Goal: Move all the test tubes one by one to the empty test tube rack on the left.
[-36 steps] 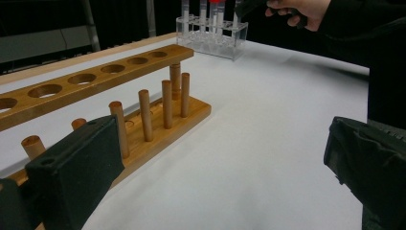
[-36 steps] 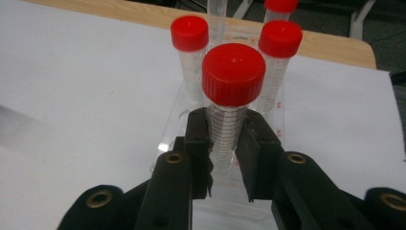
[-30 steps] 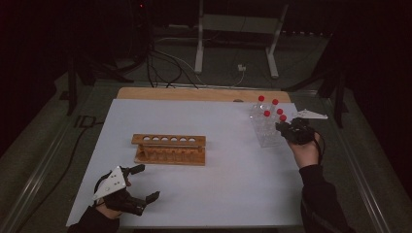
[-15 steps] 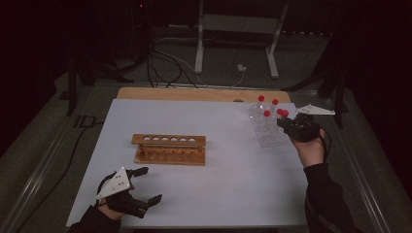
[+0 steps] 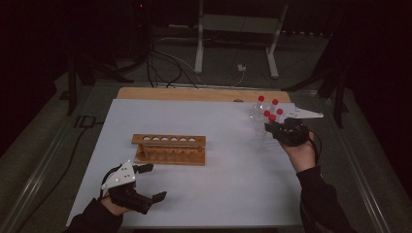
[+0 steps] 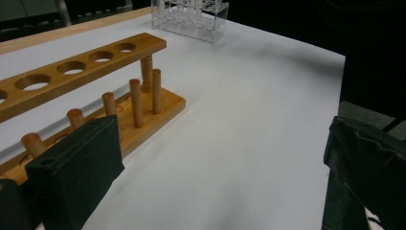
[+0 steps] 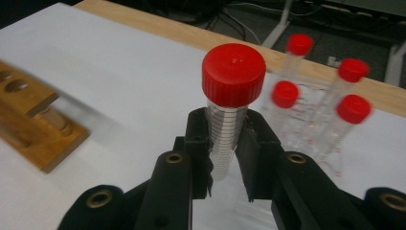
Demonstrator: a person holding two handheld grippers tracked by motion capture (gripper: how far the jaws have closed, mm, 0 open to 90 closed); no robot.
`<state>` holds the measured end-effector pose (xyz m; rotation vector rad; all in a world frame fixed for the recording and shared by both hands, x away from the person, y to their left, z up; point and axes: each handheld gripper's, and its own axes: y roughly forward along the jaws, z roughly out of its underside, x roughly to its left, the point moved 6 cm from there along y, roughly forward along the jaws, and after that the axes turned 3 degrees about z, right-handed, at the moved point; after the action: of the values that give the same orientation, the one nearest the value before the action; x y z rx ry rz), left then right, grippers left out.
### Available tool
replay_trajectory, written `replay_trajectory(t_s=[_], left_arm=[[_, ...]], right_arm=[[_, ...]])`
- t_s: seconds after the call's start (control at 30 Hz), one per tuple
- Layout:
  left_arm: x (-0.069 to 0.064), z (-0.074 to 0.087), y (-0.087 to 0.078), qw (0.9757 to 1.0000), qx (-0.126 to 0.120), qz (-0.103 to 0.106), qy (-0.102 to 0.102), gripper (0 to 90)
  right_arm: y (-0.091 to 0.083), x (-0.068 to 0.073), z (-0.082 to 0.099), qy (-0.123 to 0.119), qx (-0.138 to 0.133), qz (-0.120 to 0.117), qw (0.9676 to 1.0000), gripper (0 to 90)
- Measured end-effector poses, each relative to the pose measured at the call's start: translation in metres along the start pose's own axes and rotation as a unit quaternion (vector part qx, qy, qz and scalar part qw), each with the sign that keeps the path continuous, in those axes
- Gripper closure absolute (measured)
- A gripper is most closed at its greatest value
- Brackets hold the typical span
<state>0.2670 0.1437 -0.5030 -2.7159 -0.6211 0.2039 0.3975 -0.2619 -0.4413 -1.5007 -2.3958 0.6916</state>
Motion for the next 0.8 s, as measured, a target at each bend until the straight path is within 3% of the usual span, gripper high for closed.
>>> replay_trajectory(t_s=[0.47, 0.8], left_arm=[[0.0, -0.022, 0.014, 0.9997, 0.009, 0.019, 0.01, 0.5], [-0.005, -0.04, 0.031, 0.9988, 0.012, 0.038, 0.026, 0.5]], right_arm=[[0.008, 0.053, 0.016, -0.033, 0.008, -0.063, 0.9974, 75.5], [0.011, 0.093, 0.032, -0.06, 0.019, -0.11, 0.992, 75.5]])
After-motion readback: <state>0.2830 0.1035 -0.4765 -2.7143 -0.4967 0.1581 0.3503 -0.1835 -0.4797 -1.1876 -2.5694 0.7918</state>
